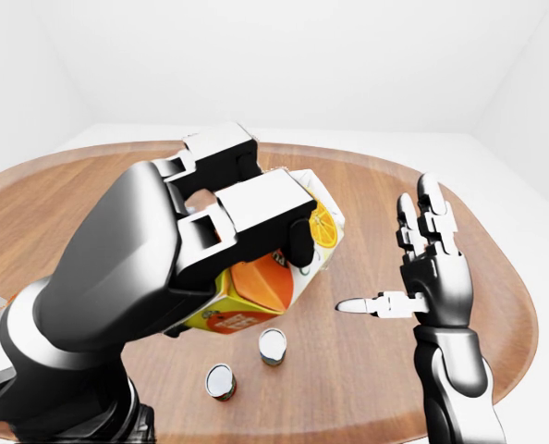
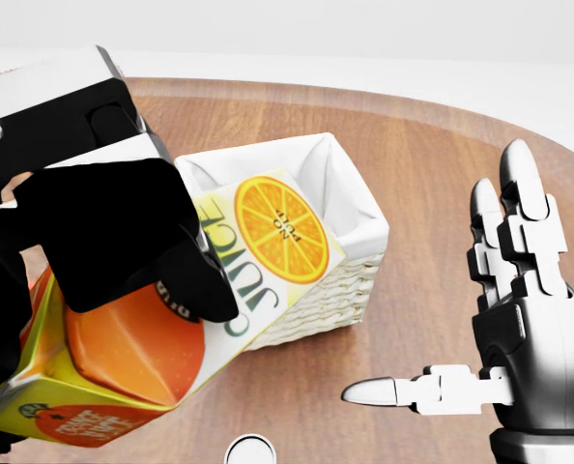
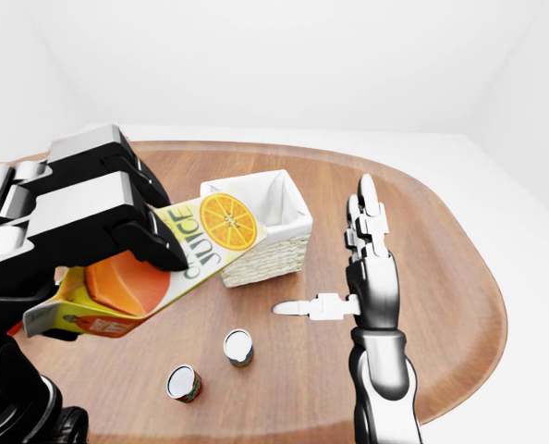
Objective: Pick up the orange juice, and put it in the basket.
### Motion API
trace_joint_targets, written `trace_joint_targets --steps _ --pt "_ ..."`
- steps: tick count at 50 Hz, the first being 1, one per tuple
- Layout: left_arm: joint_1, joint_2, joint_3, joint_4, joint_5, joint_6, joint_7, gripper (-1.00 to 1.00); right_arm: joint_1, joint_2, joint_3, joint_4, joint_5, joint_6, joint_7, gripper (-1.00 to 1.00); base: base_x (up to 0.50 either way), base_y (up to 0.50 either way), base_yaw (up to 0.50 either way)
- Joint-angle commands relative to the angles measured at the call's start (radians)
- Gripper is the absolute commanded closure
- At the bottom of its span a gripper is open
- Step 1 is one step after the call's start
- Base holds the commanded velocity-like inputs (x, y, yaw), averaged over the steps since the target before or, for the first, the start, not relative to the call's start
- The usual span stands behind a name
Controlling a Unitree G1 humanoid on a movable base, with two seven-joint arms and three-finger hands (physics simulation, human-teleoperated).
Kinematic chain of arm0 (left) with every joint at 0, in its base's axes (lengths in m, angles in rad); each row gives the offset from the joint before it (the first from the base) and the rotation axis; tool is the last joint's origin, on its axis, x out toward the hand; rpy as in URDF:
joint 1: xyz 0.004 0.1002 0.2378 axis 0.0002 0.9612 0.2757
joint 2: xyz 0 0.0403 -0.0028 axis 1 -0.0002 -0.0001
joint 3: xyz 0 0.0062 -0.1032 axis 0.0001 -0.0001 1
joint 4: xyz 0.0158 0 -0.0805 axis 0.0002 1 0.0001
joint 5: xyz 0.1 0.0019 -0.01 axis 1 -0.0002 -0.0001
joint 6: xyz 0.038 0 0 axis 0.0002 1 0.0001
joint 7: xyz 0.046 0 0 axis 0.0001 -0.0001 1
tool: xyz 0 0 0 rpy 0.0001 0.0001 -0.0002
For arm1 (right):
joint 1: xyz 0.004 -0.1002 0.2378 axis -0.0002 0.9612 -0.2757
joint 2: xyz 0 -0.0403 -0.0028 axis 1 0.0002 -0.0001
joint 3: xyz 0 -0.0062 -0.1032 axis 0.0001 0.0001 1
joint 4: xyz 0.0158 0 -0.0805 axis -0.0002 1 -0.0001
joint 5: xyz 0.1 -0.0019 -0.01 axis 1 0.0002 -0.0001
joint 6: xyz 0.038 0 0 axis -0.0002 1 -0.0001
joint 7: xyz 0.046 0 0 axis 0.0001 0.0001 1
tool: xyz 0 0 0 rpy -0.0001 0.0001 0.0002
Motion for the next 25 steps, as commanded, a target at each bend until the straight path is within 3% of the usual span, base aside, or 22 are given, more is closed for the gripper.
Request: trace_joint_targets --steps 1,6,25 --pt "-0.25 0.063 -0.025 0.224 0.011 -0.003 0.0 1.0 0.002 0.0 0.004 -0.001 -0.002 0.0 -0.001 -1.0 0.0 0.0 0.0" --pt "-0.339 0.064 -0.039 0.39 0.029 -0.009 0.0 1.0 0.0 0.0 0.0 0.001 0.002 0.0 0.0 -1.0 0.0 0.0 0.0" --pt "-0.501 0.042 -0.071 0.805 0.098 -0.009 0.0 1.0 0.007 0.0 0.011 -0.008 0.0 0.0 0.001 -1.0 0.0 0.0 0.0"
